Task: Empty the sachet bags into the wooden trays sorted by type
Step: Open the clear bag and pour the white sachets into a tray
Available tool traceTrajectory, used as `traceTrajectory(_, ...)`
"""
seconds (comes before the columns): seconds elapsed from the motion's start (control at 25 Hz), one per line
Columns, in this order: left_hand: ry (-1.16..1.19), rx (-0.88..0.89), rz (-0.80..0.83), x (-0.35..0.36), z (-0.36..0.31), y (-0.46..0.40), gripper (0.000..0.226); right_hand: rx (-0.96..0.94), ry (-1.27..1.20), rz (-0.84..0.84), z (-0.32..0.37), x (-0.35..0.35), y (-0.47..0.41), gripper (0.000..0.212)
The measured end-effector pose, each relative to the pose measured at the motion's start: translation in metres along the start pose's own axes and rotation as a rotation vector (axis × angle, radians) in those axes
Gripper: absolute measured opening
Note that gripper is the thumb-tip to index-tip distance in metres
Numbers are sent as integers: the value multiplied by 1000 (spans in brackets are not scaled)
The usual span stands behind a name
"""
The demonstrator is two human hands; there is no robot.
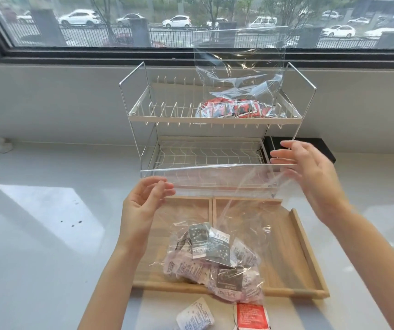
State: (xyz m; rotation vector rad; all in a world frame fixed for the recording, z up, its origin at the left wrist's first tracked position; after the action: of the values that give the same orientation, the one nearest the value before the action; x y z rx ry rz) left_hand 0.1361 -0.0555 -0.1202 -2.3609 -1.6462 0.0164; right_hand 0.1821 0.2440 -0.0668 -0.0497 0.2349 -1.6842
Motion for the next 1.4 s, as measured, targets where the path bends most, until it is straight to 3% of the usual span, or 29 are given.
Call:
traceTrajectory(0.12,-44,20,53,12,-10,-2,10,-101,302,77,64,6,-24,22)
traceTrajectory(0.2,-82,33,118,24,-17,-3,9,-144,528,259,95,37,-38,22)
traceTrajectory(0.4,-205,48,211,44,-30,-3,9,31,952,780,56,142,-39,19)
traceTrajectory(0.64,-326,51,174,36,-31,0,11,377,523,1080,6,175,-11,32)
traceTrajectory(0.8,-302,-61,151,31,-8,0,41,439,323,1128,-2,172,-6,21)
traceTrajectory(1.04,-212,-163,110,28,13,-1,65,465,455,1125,-18,177,-4,39)
traceTrajectory(1.16,-224,-210,122,27,18,1,67,499,399,1134,-23,183,-1,46)
traceTrajectory(1.28,-226,-223,149,30,20,4,62,469,237,1202,-17,192,6,31)
traceTrajectory(1.4,-255,-200,183,34,19,4,63,465,101,1158,-17,190,2,16)
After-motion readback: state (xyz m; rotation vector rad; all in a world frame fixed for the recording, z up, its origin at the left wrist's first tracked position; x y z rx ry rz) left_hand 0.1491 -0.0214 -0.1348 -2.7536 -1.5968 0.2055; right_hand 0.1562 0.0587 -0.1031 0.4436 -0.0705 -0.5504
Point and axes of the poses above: each hand's wrist, its own y-axis away from the middle knuckle, its own x-axis out of the palm, z = x × y, the point moved 10 cm from there along -y, towards the middle knuckle, and after that the axes turned 15 degrees about z, right-handed, at the moved point
